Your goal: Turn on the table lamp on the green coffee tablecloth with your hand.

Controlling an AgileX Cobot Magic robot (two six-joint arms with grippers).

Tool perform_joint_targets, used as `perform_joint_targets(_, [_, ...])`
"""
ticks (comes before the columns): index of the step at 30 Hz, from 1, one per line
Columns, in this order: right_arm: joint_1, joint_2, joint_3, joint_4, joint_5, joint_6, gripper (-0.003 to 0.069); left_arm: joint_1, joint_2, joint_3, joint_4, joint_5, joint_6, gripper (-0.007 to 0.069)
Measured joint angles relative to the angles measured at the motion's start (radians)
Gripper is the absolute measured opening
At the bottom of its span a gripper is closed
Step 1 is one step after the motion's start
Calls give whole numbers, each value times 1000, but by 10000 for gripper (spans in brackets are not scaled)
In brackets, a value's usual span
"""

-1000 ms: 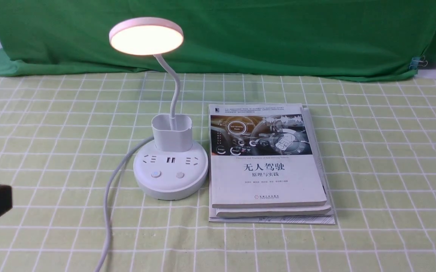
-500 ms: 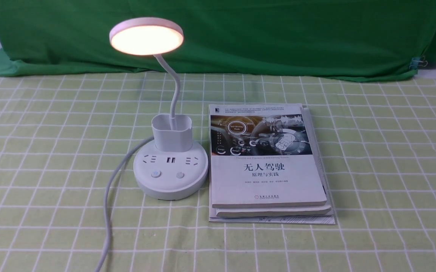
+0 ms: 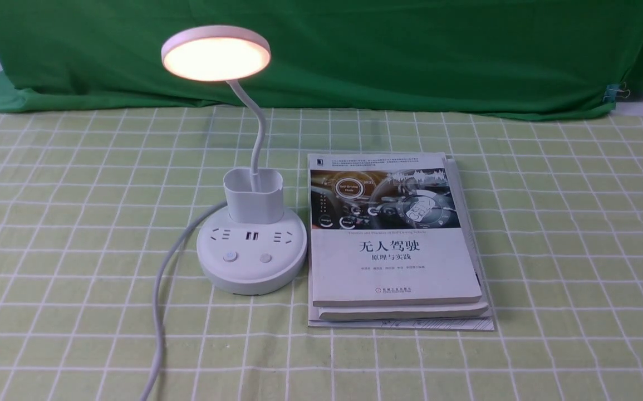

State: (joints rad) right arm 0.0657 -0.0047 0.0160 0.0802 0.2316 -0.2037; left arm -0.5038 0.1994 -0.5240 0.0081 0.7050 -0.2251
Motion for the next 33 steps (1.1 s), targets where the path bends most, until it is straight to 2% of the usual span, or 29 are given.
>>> perform_joint_targets(3, [0, 0, 0, 0, 0, 0, 245, 0, 1, 27, 4, -27, 25, 19])
perform_joint_targets(5, [0, 0, 0, 0, 0, 0, 245, 0, -3, 64, -1, -108, 75, 19])
perform_joint_targets(9, [0, 0, 0, 0, 0, 0, 245, 49, -53, 173, -28, -366, 380, 19])
perform_joint_targets(11, [0, 0, 0, 0, 0, 0, 245, 94, -76, 210, -50, -464, 474, 19])
perform_joint_targets(12, [0, 0, 0, 0, 0, 0, 245, 154, -99, 251, -65, -537, 534, 19])
perform_joint_targets(15, [0, 0, 0, 0, 0, 0, 245, 299, -149, 333, -69, -567, 522, 19])
perform_joint_targets(20, [0, 0, 0, 0, -1, 0, 245, 463, -197, 449, -36, -402, 361, 19])
perform_joint_targets(26, [0, 0, 0, 0, -1, 0, 245, 506, -200, 530, -20, -384, 312, 19])
perform_joint_targets(33, [0, 0, 0, 0, -1, 0, 245, 506, -201, 531, -19, -484, 308, 20])
